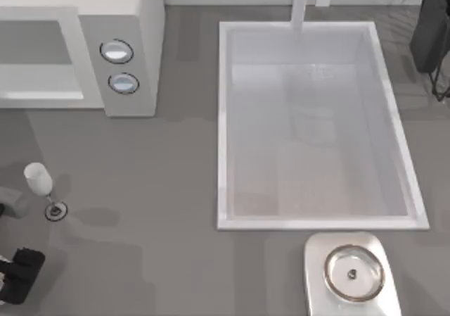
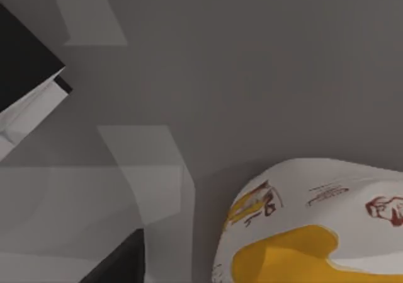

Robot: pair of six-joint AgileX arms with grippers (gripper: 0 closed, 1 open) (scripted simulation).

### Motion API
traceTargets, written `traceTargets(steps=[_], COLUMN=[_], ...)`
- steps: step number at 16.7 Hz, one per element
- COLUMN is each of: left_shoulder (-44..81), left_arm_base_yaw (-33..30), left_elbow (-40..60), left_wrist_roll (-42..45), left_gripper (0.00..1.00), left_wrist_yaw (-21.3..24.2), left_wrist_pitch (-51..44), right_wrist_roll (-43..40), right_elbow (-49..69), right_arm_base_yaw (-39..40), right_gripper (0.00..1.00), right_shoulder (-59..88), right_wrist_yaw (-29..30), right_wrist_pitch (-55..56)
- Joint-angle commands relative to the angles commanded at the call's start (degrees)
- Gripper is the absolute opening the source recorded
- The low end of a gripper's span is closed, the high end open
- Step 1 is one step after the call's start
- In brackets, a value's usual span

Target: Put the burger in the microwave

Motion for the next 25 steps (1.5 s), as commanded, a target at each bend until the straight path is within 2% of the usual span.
traceTargets(steps=[3, 4, 11, 12, 16, 21, 25], left_shoulder=[0.00, 0.00, 0.00, -5.40, -6.66, -11.90, -15.51], left_arm_base_yaw=[0.00, 0.00, 0.00, 0.57, 0.71, 0.40, 0.30], left_elbow=[0.00, 0.00, 0.00, 1.46, 4.42, 13.30, 18.10], left_wrist_roll=[0.00, 0.00, 0.00, 0.47, 0.34, 0.30, 0.04], left_gripper=[0.02, 0.00, 0.00, 0.00, 0.00, 0.00, 0.00], left_wrist_yaw=[0.00, 0.00, 0.00, 1.20, 1.11, 1.09, 1.21], left_wrist_pitch=[0.00, 0.00, 0.00, -4.42, -8.68, -24.81, -31.24], right_wrist_roll=[0.00, 0.00, 0.00, 0.00, 0.00, 0.00, 0.00], right_elbow=[0.00, 0.00, 0.00, 0.00, 0.00, 0.00, 0.00], right_arm_base_yaw=[0.00, 0.00, 0.00, 0.00, 0.00, 0.00, 0.00], right_gripper=[1.00, 1.00, 1.00, 1.00, 1.00, 1.00, 1.00], right_shoulder=[0.00, 0.00, 0.00, 0.00, 0.00, 0.00, 0.00], right_wrist_yaw=[0.00, 0.00, 0.00, 0.00, 0.00, 0.00, 0.00], right_wrist_pitch=[0.00, 0.00, 0.00, 0.00, 0.00, 0.00, 0.00])
